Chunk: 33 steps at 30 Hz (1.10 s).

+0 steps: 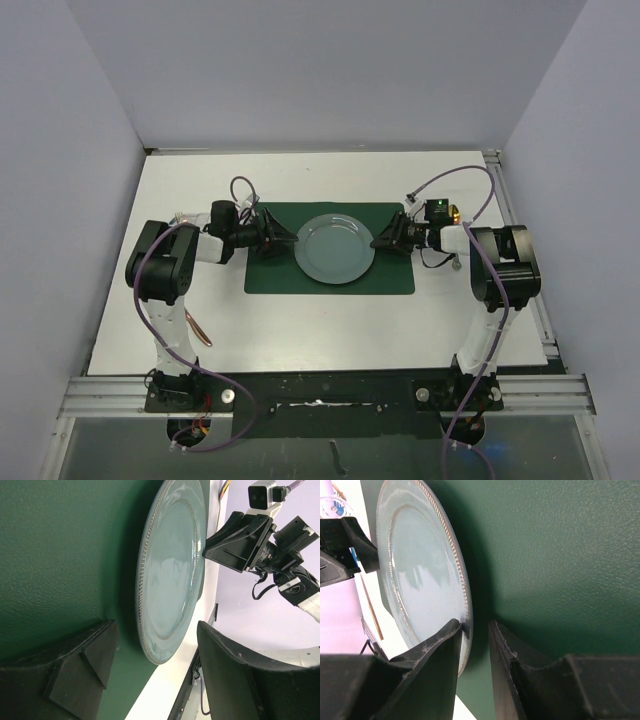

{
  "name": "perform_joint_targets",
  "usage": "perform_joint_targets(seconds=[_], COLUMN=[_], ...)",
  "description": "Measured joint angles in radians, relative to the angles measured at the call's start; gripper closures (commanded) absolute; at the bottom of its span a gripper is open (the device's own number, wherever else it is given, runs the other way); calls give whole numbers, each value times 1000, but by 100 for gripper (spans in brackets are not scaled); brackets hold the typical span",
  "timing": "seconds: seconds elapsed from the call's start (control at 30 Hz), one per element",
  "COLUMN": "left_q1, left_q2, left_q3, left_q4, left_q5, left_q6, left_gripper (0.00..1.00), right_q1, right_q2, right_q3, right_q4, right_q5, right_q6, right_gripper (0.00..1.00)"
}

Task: Set the dinner table for one person
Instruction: Adjust the plate on the napkin.

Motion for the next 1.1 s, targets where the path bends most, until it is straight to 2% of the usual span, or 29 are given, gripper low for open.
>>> perform_joint_targets(seconds=[0.5,0.9,1.1], left_q1=[-3,-2,-2], left_q2=[45,78,89], left_q3=[19,25,26], left_q4=[38,72,76], left_q5=[33,51,51], left_q6=[-7,-7,-6], left_gripper=[41,53,65], right_q1=[23,35,36], right_q2=[3,32,34], right_q3=[23,43,43], right_q4=[-11,-6,-3], right_q5=[9,2,2], right_q6=[-5,2,4], right_gripper=[71,71,72])
